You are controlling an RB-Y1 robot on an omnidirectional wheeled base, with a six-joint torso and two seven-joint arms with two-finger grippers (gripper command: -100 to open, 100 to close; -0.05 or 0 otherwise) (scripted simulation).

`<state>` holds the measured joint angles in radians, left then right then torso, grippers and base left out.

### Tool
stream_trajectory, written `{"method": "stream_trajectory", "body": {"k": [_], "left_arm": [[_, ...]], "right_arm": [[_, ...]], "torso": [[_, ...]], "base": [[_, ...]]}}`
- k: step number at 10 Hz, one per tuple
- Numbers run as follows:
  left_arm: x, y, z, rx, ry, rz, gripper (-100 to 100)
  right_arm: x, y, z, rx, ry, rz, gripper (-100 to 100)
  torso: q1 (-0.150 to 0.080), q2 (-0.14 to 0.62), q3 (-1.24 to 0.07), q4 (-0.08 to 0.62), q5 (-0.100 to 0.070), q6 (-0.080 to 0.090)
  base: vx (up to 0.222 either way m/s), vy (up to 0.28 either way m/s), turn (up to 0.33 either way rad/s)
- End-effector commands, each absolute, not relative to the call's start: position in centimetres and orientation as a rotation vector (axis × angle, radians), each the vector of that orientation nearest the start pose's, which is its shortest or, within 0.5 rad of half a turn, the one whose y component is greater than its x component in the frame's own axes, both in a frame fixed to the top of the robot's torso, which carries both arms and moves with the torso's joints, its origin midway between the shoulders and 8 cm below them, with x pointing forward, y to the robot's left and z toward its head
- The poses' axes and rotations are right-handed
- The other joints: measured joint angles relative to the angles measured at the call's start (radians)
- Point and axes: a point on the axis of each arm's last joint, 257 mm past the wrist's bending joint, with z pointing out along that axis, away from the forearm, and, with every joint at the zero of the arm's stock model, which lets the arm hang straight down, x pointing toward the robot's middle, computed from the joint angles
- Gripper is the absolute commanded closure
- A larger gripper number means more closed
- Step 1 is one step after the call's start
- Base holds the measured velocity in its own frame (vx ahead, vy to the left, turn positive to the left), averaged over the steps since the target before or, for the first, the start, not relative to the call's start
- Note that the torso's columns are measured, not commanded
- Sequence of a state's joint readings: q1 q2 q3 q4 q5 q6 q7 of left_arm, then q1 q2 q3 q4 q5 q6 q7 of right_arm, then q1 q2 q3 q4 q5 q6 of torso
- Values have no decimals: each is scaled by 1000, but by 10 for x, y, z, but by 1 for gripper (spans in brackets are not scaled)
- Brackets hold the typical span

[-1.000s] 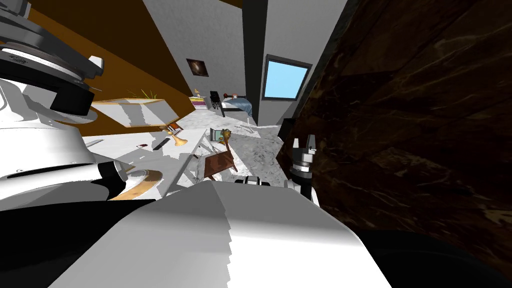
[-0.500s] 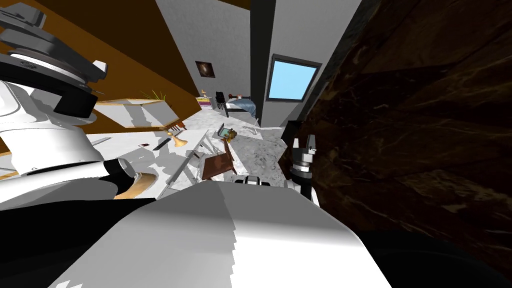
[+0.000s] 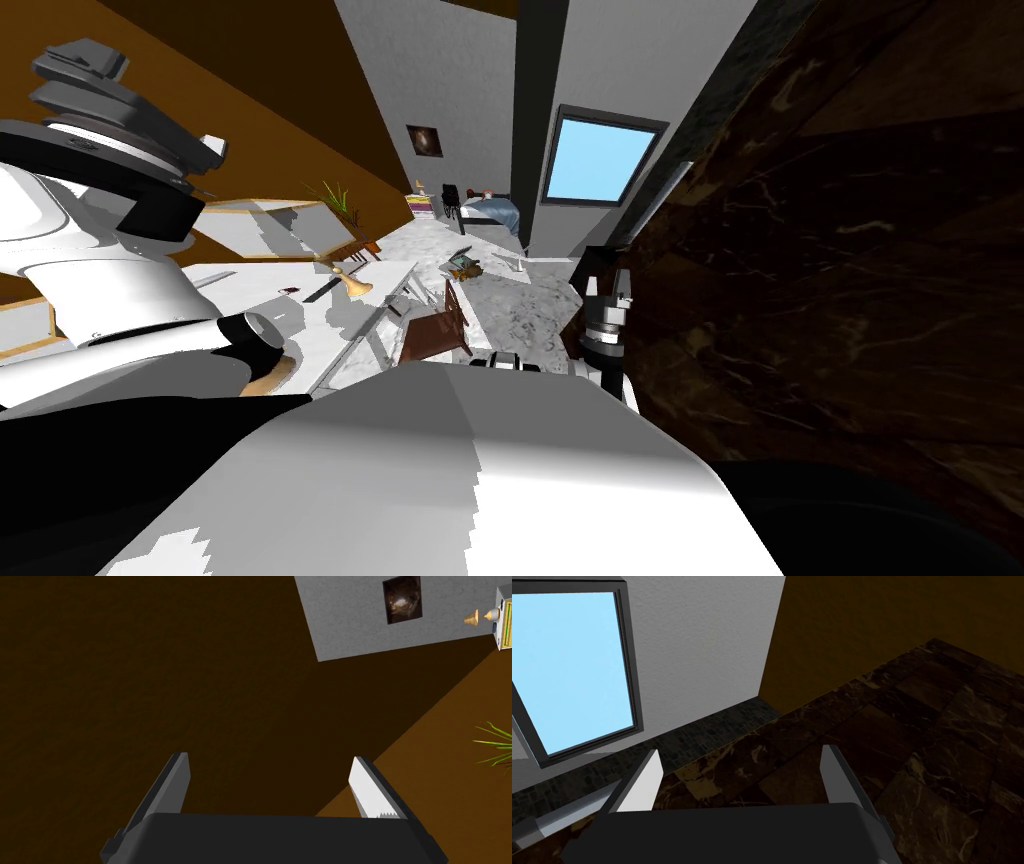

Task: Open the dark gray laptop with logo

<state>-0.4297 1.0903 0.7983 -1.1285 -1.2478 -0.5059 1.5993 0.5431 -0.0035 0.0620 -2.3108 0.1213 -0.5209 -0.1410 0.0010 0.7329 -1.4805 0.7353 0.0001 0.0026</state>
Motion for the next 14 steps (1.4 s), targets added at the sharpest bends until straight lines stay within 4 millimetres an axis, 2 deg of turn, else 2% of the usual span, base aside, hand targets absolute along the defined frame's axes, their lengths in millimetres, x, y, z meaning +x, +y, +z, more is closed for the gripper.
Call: {"method": "stream_trajectory", "body": {"k": [1,2,3,6,7,8,9,11,12,14], "left_arm": [[453,696,255,-706,842,-796,-100],[453,704,245,-741,818,-845,-100],[457,700,240,-735,854,-831,-100],[460,705,231,-741,894,-759,-100],[463,711,218,-784,877,-819,-100],[466,708,211,-782,913,-800,-100],[467,710,207,-785,930,-774,-100],[468,714,202,-792,951,-732,-100],[473,718,184,-842,941,-796,-100],[477,718,173,-847,992,-754,-100]], "right_arm": [[336,-247,27,632,647,1409,0],[336,-247,27,632,647,1409,0],[336,-247,27,633,648,1409,0],[336,-247,27,632,648,1409,0],[336,-247,27,632,648,1409,0],[336,-247,26,633,648,1409,0],[336,-247,27,632,648,1409,0],[336,-247,27,632,647,1409,0],[336,-247,27,632,647,1409,0],[336,-247,27,632,648,1409,0]], "torso": [[2,12,8,4,1,-2],[2,17,12,7,1,-4],[-6,6,6,4,-1,-5],[5,5,4,2,2,-2],[5,11,8,4,2,-3],[-4,3,4,3,0,-5],[-4,-3,-1,0,-2,-3],[0,12,8,4,0,-2],[1,16,12,6,1,-4],[-5,-3,-1,0,-2,-3]], "base": [[-14,-6,-28],[175,-148,369],[255,-164,356],[130,-6,-9],[234,-84,316],[353,-87,439],[224,-54,72],[37,-23,-68],[175,-109,333],[257,-101,260]]}}
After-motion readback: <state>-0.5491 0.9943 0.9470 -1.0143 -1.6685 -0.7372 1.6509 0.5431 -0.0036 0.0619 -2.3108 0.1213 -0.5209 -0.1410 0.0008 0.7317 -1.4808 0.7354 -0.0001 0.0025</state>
